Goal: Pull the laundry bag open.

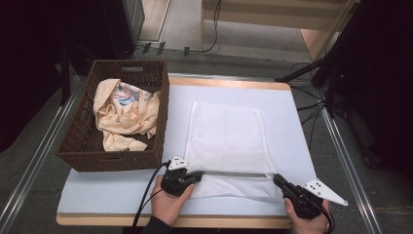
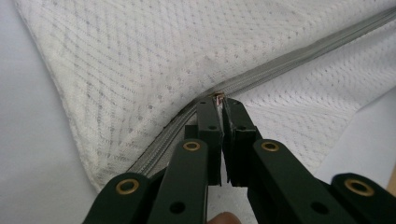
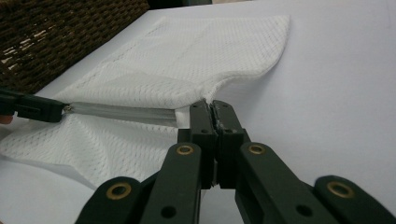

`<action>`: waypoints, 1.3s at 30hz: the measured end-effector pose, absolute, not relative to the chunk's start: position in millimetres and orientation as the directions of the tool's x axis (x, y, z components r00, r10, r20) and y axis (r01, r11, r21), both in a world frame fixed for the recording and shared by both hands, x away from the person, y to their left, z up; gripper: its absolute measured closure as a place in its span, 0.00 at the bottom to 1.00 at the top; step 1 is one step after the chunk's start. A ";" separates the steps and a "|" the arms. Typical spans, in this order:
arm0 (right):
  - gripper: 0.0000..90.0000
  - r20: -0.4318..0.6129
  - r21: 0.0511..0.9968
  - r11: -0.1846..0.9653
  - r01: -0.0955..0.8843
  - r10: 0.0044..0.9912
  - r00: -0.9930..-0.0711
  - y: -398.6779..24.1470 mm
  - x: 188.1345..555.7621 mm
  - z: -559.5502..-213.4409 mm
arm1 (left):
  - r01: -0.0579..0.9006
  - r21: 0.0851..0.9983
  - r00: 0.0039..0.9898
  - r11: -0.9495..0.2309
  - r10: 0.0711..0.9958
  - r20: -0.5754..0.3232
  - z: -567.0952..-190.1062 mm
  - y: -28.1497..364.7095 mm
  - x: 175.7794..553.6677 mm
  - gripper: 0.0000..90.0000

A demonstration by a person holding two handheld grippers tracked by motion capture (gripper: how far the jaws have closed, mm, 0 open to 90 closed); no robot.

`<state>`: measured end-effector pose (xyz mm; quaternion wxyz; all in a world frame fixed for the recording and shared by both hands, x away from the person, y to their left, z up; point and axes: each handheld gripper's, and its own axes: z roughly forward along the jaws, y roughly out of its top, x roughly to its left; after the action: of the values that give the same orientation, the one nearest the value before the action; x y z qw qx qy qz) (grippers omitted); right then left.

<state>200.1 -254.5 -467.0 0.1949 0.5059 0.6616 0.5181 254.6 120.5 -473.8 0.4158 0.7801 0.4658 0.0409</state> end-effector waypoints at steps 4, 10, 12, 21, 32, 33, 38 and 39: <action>0.99 0.264 0.883 -0.047 0.466 0.872 -0.412 -254.5 200.1 -467.5 | 0.692 0.688 0.557 -0.220 0.768 -0.315 -473.2 123.5 252.3 0.97; 0.99 0.265 0.884 -0.048 0.465 0.872 -0.412 -254.6 199.7 -466.8 | 0.688 0.693 0.555 -0.215 0.771 -0.311 -472.9 128.6 251.1 0.97; 0.99 0.267 0.883 -0.048 0.467 0.870 -0.414 -253.9 199.4 -466.9 | 0.686 0.694 0.555 -0.220 0.774 -0.303 -472.4 129.0 250.2 0.97; 0.99 0.260 0.887 -0.052 0.458 0.877 -0.404 -259.8 199.4 -466.0 | 0.691 0.695 0.529 -0.197 0.793 -0.302 -471.7 141.8 248.7 0.97; 0.99 0.266 0.886 -0.058 0.460 0.876 -0.402 -259.8 198.9 -465.3 | 0.687 0.702 0.508 -0.186 0.815 -0.280 -471.3 151.8 243.8 0.97; 0.99 0.265 0.886 -0.057 0.459 0.877 -0.402 -260.0 199.0 -465.3 | 0.689 0.702 0.503 -0.182 0.818 -0.281 -471.1 153.4 242.8 0.97; 0.99 0.266 0.884 -0.058 0.463 0.878 -0.397 -260.3 199.6 -465.9 | 0.691 0.703 0.488 -0.168 0.826 -0.282 -470.7 161.6 239.1 0.97; 0.99 0.266 0.885 -0.059 0.463 0.878 -0.397 -260.5 199.7 -465.8 | 0.692 0.703 0.483 -0.162 0.828 -0.285 -470.7 163.6 238.9 0.97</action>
<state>199.7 -260.5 -465.8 0.2006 0.5110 0.6561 0.5179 238.9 163.6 -470.7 0.4090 0.7578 0.5016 0.0828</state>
